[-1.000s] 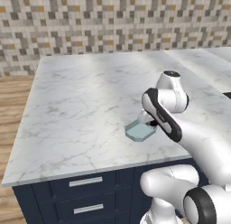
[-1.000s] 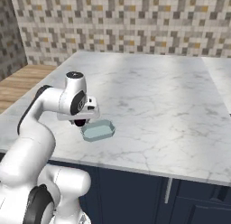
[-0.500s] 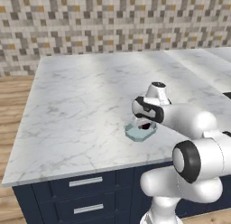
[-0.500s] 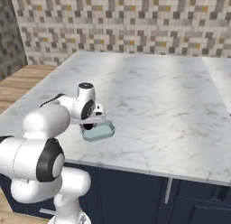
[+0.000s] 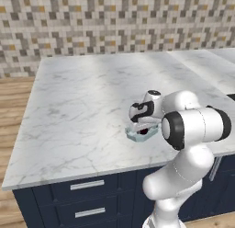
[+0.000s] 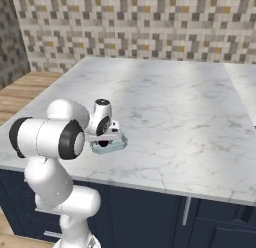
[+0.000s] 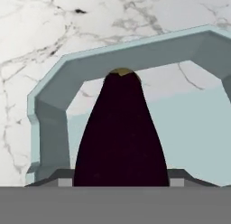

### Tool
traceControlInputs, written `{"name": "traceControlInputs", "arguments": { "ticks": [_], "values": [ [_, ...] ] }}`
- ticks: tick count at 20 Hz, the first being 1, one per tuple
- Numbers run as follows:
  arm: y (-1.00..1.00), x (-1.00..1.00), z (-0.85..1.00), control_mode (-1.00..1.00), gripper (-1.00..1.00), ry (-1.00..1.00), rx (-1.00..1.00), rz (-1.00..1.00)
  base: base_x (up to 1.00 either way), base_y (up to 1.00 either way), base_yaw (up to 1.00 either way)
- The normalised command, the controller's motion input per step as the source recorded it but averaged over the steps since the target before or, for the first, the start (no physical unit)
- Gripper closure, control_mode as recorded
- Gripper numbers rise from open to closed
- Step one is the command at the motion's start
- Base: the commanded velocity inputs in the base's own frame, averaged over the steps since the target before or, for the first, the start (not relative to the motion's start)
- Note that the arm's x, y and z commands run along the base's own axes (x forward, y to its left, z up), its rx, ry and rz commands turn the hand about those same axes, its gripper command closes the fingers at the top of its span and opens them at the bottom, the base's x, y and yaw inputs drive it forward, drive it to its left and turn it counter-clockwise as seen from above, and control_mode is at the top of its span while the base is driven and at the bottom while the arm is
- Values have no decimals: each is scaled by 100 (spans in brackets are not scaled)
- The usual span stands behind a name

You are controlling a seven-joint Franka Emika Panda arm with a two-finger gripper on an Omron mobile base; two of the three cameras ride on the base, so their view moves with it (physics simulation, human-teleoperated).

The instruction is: Take the lemon and eggplant out of the freezer and place them in the tupperware container on the counter. Then put the tupperware containing the vegetables back in the freezer.

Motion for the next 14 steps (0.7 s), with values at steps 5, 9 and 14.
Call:
{"name": "traceControlInputs", "arguments": {
  "ticks": [5, 9, 14],
  "values": [
    [0, 21, -45, -100, -100, 1, 0, 0, 0, 0, 0],
    [0, -15, -9, -100, -100, 0, 0, 0, 0, 0, 0],
    [0, -39, 28, -100, -100, -3, 0, 0, 0, 0, 0]
  ]
}}
